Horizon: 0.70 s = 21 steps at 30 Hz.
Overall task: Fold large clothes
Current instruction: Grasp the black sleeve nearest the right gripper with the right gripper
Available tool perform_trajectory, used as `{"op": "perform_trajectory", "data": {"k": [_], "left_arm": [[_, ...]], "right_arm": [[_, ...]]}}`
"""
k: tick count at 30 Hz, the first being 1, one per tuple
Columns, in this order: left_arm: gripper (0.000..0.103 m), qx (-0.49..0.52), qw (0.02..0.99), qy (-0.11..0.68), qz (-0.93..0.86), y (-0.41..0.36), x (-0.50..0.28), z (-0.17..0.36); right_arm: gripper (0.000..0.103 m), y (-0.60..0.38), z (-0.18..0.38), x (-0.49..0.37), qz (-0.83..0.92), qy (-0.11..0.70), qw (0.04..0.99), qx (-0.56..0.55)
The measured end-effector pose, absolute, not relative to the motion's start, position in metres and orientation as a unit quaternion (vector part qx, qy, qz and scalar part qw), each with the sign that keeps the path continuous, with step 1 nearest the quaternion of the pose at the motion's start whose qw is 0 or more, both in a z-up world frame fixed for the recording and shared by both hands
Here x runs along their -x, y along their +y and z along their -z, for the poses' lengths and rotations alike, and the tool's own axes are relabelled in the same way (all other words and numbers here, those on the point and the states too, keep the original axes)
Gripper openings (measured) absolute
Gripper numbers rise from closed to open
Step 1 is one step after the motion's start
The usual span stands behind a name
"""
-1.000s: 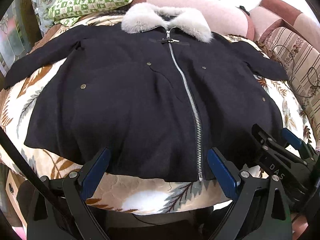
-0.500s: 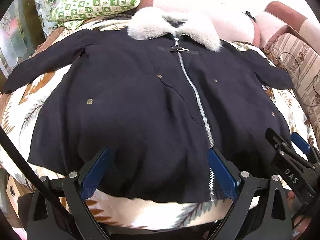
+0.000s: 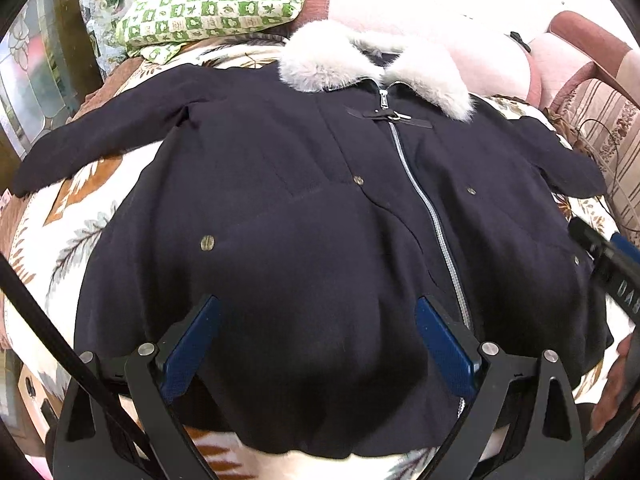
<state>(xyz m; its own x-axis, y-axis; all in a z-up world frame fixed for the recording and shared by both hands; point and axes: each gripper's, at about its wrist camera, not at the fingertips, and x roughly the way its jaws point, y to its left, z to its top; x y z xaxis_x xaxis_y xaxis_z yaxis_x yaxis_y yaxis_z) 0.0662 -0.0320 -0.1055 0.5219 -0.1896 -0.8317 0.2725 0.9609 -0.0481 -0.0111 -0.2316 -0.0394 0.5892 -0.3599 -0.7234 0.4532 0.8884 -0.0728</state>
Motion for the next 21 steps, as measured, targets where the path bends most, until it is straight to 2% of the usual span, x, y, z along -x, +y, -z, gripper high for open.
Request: {"op": "perform_trajectory", "data": {"k": [5, 10, 17, 21], "left_arm": [[0.097, -0.054, 0.876, 0.461, 0.133, -0.038, -0.080, 0.104], [0.097, -0.055, 0.876, 0.460, 0.133, -0.039, -0.093, 0.107], [0.097, -0.052, 0.873, 0.464, 0.139, -0.037, -0.103, 0.126], [0.097, -0.065, 0.878, 0.452, 0.141, -0.039, -0.101, 0.128]], "right_arm": [[0.089, -0.265, 0.035, -0.014, 0.253, 0.368, 0.893, -0.053], [0.089, -0.340, 0.050, -0.043, 0.313, 0.352, 0.879, -0.076], [0.089, -0.478, 0.087, -0.031, 0.343, 0.345, 0.825, -0.287], [0.089, -0.532, 0.107, -0.010, 0.377, 0.322, 0.796, -0.348]]}}
